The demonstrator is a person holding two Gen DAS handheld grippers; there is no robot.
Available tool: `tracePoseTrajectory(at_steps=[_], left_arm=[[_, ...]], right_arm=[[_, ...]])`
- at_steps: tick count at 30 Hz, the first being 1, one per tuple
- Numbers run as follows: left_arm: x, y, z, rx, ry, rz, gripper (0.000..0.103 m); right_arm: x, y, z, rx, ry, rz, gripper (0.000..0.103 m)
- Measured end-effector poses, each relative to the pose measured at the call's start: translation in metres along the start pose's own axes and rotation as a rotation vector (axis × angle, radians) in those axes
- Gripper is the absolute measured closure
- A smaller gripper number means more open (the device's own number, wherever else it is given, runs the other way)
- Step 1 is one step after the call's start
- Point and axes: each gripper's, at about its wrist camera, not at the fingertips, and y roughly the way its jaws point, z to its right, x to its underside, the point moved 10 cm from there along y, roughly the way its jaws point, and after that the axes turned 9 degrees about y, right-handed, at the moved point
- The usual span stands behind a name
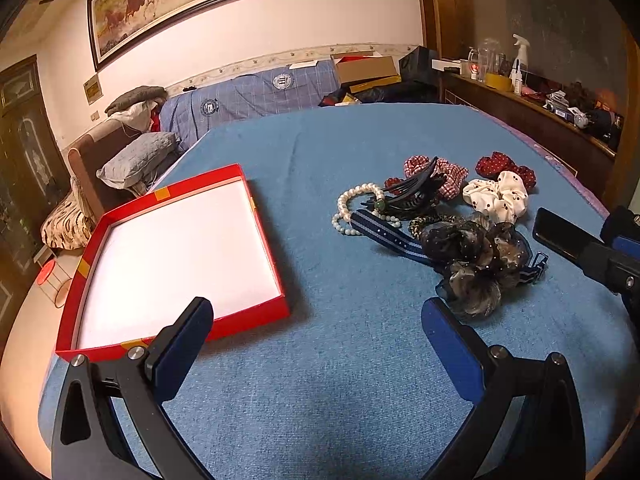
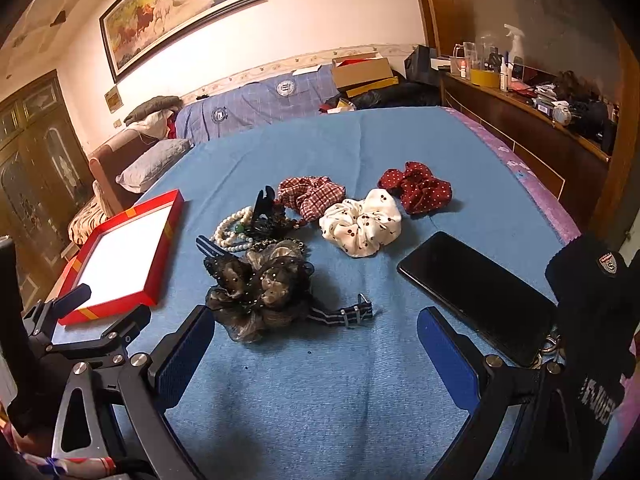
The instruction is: Organize jewelry
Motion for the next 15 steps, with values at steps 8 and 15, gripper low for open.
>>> tracePoseTrajectory(at_steps=[8, 15], left_arm=[[0.003, 0.005, 0.004, 0.006, 0.002, -0.012, 0.000], [0.009, 0.013, 0.000, 0.012, -0.001, -0.028, 0.000]], right_arm=[[0.003, 0.006, 0.001, -0.008, 0.004, -0.017, 0.000], [0.004, 0.014, -0.001, -0.003, 0.007, -0.034, 0.000]])
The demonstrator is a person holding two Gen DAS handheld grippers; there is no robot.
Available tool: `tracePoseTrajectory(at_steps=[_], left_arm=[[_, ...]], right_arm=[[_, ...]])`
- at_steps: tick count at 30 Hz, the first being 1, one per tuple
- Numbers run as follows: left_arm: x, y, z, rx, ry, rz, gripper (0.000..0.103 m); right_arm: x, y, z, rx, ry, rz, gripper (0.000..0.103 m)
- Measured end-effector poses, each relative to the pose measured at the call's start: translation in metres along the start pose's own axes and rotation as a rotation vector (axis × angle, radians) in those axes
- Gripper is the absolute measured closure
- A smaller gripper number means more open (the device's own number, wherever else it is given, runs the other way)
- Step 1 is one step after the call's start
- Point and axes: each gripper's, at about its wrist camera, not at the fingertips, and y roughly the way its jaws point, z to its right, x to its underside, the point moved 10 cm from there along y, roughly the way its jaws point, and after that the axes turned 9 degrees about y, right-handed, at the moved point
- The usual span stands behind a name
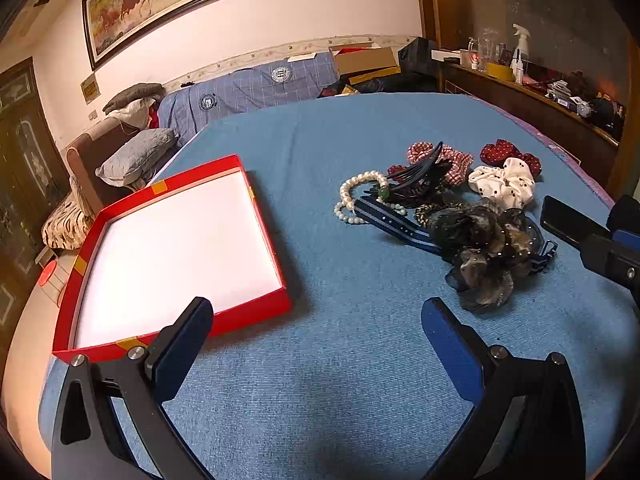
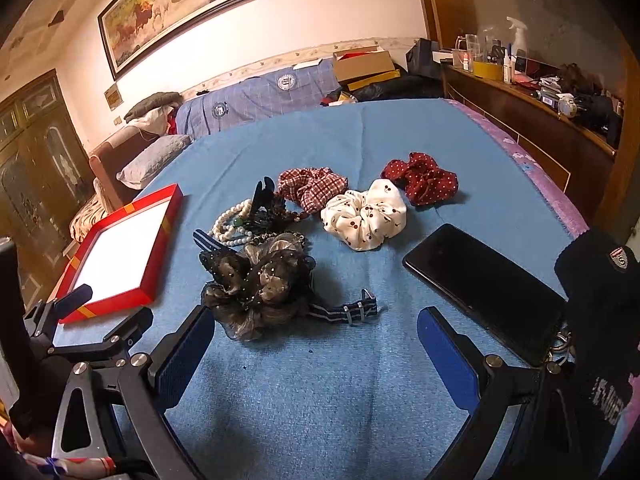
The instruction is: Organize jewelry
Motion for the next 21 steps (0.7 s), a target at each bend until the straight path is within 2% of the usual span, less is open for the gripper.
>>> tracePoseTrajectory(at_steps=[16, 21], left_arm=[[0.008, 0.012, -0.006, 0.021, -0.019, -0.039, 0.000], [0.009, 0.013, -0.015, 0.016, -0.041, -0.037, 0.000]], right_arm=[[-0.005, 0.011, -0.016, 0.002, -0.045, -0.012, 0.000], [-0.007, 0.017, -0.033, -0.043, -0.077, -0.024, 0.000]])
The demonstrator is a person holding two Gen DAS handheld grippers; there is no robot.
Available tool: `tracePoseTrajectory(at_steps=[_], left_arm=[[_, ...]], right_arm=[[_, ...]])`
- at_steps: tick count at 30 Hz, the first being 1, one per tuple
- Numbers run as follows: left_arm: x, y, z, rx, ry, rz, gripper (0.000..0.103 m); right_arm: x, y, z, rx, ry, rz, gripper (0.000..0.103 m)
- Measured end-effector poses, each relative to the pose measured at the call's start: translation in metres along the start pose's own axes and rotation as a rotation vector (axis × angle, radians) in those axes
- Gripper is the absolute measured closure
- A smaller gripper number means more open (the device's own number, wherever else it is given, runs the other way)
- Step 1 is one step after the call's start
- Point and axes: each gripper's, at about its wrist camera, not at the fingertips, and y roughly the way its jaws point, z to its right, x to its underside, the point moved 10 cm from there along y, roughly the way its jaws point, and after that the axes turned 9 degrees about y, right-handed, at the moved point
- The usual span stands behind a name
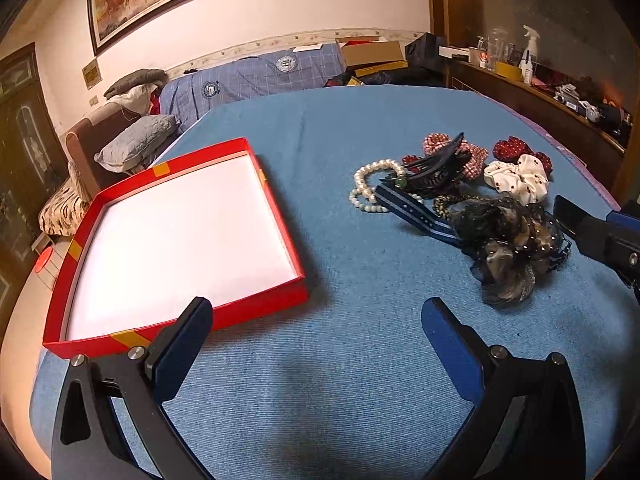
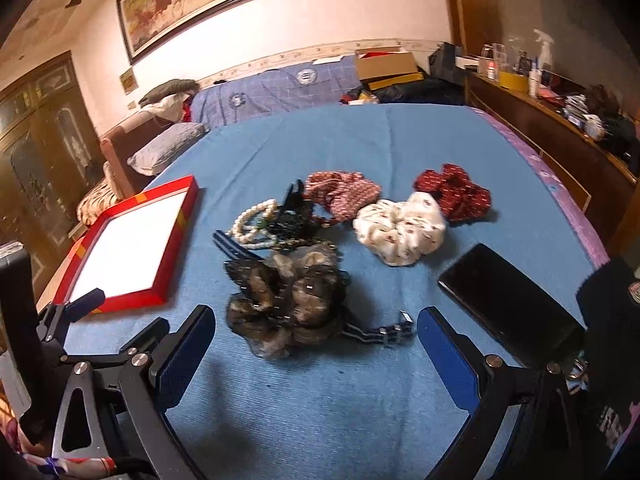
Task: Organize jewelry
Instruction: 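Grasp the black sheer scrunchie with the right gripper and lift it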
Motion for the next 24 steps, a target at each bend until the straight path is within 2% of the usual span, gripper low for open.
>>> tracePoseTrajectory(at_steps=[8, 14, 16, 17, 18, 20, 22, 24], left_arm=[[0.003, 0.006, -0.015, -0.004, -0.041, -0.007, 0.000], [0.004, 0.004, -0.019, -0.020, -0.038, -0.002, 0.000], [0.004, 0.004, -0.020, -0.019, -0.037, -0.009, 0.000], [0.005, 0.003, -0.020, -0.022, -0.036, -0.011, 0.000], [0.005, 0.003, -0.021, -0.026, -0.034, -0.012, 0.000], [0.004, 0.003, -0.022, -0.028, -0.034, -0.012, 0.000], [0.005, 0.003, -0.022, -0.022, -0.032, -0.015, 0.000], [0.005, 0.003, -0.021, -0.015, -0.031, -0.020, 0.000]], right_arm=[[0.002, 0.016, -0.022, -0.054, -0.055, -0.033, 0.002], [0.004, 0.044, -0.038, -0.025, -0.104, -0.089, 0.002], [0.003, 0.054, -0.035, 0.013, -0.104, -0.096, 0.003], [0.004, 0.060, -0.033, 0.026, -0.102, -0.108, 0.012], [0.005, 0.062, -0.032, 0.016, -0.092, -0.118, 0.040], [0.007, 0.065, -0.024, 0.017, -0.053, -0.136, 0.064], [0.003, 0.060, -0.019, -0.024, -0.011, -0.128, 0.078], [-0.003, 0.052, -0.014, -0.040, 0.016, -0.104, 0.082]])
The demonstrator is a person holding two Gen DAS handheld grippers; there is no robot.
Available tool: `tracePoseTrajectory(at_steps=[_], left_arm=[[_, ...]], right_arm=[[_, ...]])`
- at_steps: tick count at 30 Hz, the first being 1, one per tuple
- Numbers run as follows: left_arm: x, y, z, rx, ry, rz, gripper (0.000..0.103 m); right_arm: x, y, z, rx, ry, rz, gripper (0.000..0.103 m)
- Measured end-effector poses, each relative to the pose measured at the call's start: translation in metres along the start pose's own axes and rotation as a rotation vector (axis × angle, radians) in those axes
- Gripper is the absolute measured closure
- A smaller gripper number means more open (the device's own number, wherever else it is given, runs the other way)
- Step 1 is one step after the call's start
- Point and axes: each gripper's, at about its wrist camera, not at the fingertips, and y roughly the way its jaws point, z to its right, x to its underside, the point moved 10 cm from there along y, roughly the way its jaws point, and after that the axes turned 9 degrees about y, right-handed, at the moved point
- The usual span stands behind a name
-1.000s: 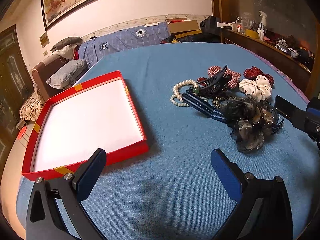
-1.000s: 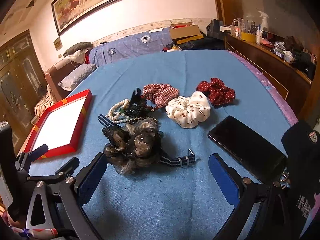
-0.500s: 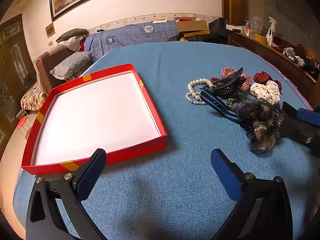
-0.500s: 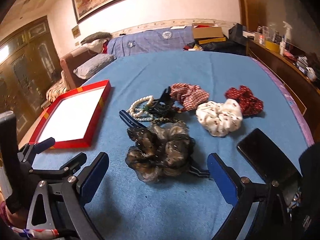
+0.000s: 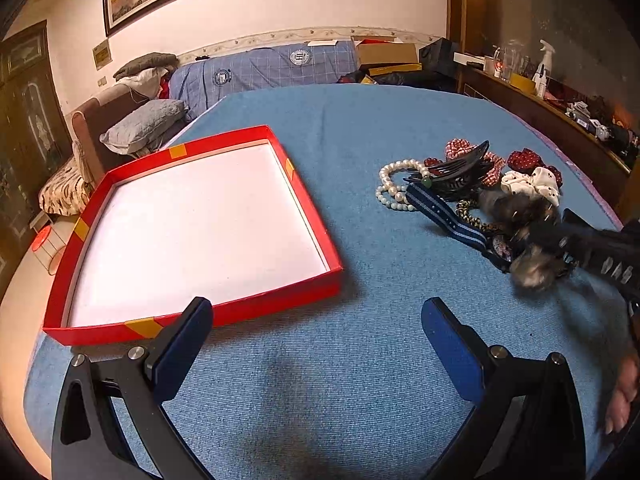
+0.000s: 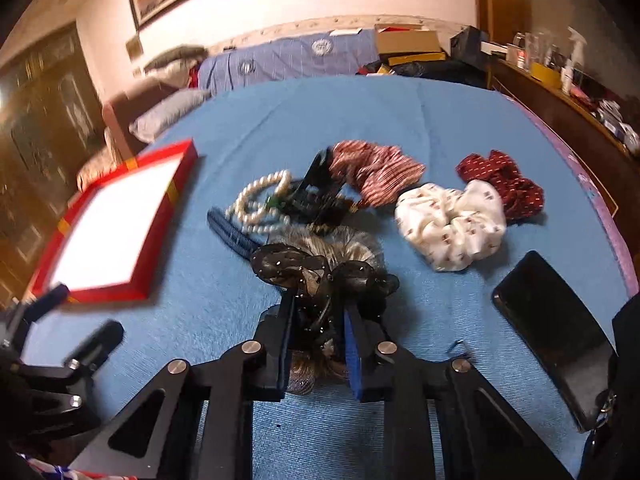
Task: Organize jewelry
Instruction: 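Grasp the black sheer scrunchie with the right gripper and lift it, then grasp the black claw clip with the left gripper while the right gripper holds the scrunchie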
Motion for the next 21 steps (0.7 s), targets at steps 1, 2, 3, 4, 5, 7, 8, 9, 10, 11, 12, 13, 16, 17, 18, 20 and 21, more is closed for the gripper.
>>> tracePoseTrajectory(at_steps=[1, 2, 3, 4, 5, 7, 8, 9, 10, 11, 12, 13, 16, 17, 18, 20, 21], left_arm=[[-0.001, 0.000, 0.001, 0.012, 0.000, -0.002, 0.000], [-0.002, 0.001, 0.003, 0.027, -0.002, -0.004, 0.000], [-0.002, 0.001, 0.004, 0.037, -0.001, -0.005, 0.000], [-0.003, 0.002, 0.007, 0.047, 0.002, -0.010, 0.000], [-0.005, 0.002, 0.011, 0.067, 0.008, -0.017, 0.000], [-0.010, 0.003, 0.018, 0.093, 0.025, -0.024, 0.000], [-0.012, 0.003, 0.022, 0.097, 0.034, -0.024, 0.000], [-0.015, 0.002, 0.027, 0.110, 0.050, -0.023, 0.000], [-0.019, 0.001, 0.035, 0.134, 0.068, -0.026, 0.000], [-0.019, 0.001, 0.040, 0.147, 0.076, -0.026, 0.000], [-0.021, 0.002, 0.046, 0.166, 0.082, -0.032, 0.000], [-0.023, 0.003, 0.051, 0.181, 0.086, -0.043, 0.000], [-0.029, 0.007, 0.062, 0.209, 0.086, -0.056, 0.002], [-0.033, 0.009, 0.065, 0.217, 0.085, -0.055, 0.007], [-0.040, 0.011, 0.068, 0.219, 0.089, -0.059, 0.010], [-0.049, 0.020, 0.067, 0.193, 0.097, -0.076, 0.025], [-0.054, 0.026, 0.069, 0.191, 0.103, -0.086, 0.026]], right_arm=[[-0.007, -0.008, 0.005, -0.013, 0.022, 0.023, 0.082], [-0.010, -0.012, 0.006, -0.020, 0.033, 0.043, 0.082], [-0.019, -0.021, 0.011, -0.032, 0.055, 0.072, 0.082], [-0.024, -0.029, 0.014, -0.041, 0.071, 0.097, 0.082], [-0.031, -0.036, 0.015, -0.052, 0.082, 0.123, 0.082], [-0.040, -0.050, 0.018, -0.073, 0.098, 0.172, 0.081], [-0.046, -0.060, 0.019, -0.084, 0.106, 0.206, 0.081], [-0.050, -0.066, 0.020, -0.087, 0.107, 0.230, 0.081], [-0.052, -0.070, 0.022, -0.085, 0.109, 0.252, 0.081], [-0.054, -0.074, 0.025, -0.076, 0.116, 0.276, 0.081], [-0.054, -0.076, 0.028, -0.072, 0.124, 0.289, 0.081], [-0.053, -0.076, 0.032, -0.075, 0.137, 0.300, 0.081], [-0.056, -0.081, 0.052, -0.046, 0.177, 0.372, 0.081], [-0.056, -0.084, 0.060, -0.029, 0.182, 0.395, 0.081], [-0.057, -0.085, 0.067, -0.011, 0.187, 0.418, 0.081], [-0.055, -0.080, 0.079, -0.011, 0.217, 0.423, 0.081], [-0.054, -0.078, 0.082, -0.024, 0.229, 0.417, 0.081]])
